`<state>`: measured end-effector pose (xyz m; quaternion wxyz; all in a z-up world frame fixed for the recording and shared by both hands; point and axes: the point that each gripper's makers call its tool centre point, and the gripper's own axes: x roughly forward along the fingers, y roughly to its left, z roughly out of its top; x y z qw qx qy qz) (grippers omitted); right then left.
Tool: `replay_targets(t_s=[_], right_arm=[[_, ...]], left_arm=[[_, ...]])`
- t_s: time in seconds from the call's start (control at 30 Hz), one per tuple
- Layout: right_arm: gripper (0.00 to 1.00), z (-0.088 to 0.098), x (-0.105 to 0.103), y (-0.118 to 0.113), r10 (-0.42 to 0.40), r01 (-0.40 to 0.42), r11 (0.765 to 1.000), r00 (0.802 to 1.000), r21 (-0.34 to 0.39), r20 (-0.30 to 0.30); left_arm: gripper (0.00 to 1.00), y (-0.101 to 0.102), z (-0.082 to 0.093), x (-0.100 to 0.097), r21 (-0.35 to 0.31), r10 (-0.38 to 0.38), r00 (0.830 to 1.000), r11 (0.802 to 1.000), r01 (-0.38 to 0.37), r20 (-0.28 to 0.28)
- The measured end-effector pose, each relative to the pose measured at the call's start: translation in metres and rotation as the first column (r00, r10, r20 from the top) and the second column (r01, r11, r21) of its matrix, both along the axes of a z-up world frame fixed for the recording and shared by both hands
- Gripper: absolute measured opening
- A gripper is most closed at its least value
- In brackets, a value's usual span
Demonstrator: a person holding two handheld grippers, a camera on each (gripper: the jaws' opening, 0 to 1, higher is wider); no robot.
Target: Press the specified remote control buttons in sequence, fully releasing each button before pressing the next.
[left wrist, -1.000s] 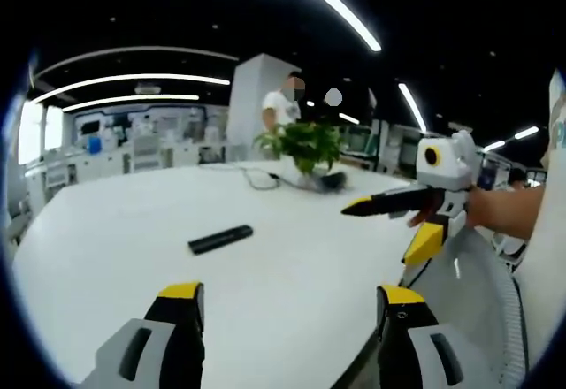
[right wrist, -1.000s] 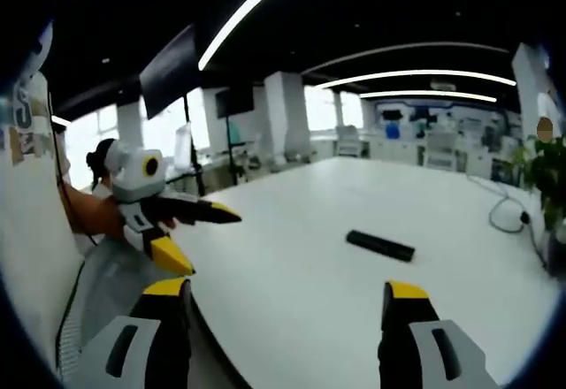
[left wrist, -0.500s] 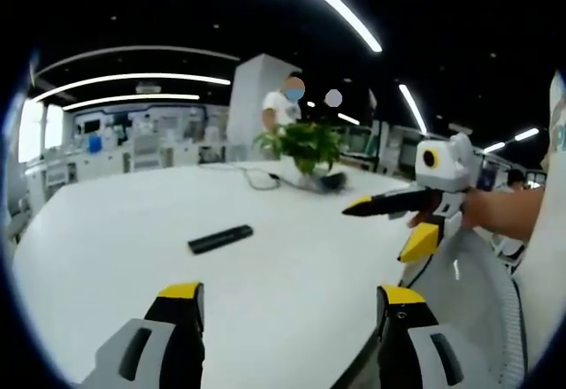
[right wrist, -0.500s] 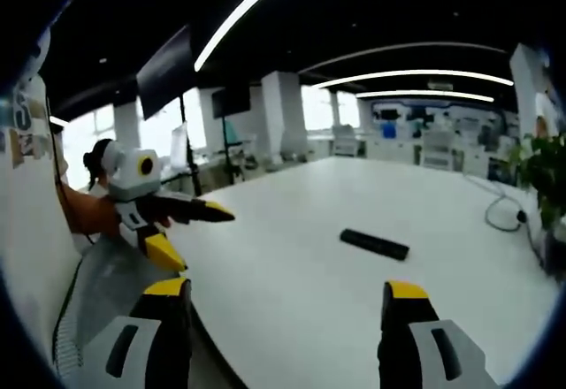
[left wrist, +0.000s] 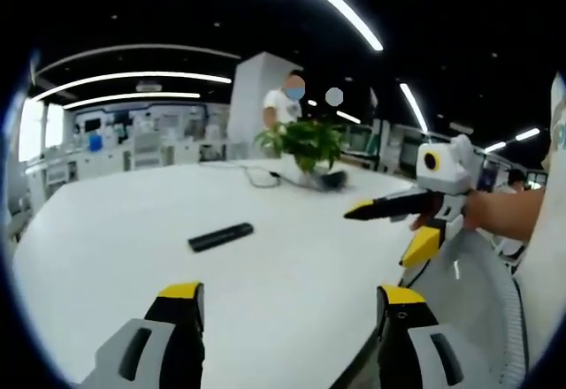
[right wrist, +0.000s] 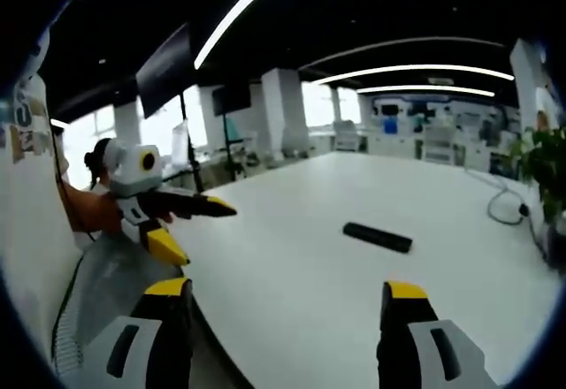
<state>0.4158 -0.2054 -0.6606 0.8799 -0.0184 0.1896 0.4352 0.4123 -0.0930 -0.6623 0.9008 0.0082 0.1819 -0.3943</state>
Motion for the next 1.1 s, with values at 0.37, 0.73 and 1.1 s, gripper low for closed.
replay_targets(t_s=[0.37,0.73,1.1], right_arm=[[0.87,0.0007,0.0012,-0.0013,-0.006,0.006,1.000,1.000,0.017,-0.014],[0.87,0.0012,0.0024,0.0002,-0.003,0.004,1.000,1.000,0.022,-0.025],[0.87,-0.0019,0.0018,0.0024,0.006,-0.006,1.000,0.999,0.012,-0.036]], left_arm=[[0.82,0.0006,0.0003,-0.0002,0.011,0.000,1.000,1.000,0.000,0.001],[0.82,0.0017,0.0008,0.0024,0.014,0.002,1.000,1.000,-0.002,-0.003],[0.82,0.0027,0.0011,0.0035,0.006,0.004,1.000,1.000,-0.004,-0.007]])
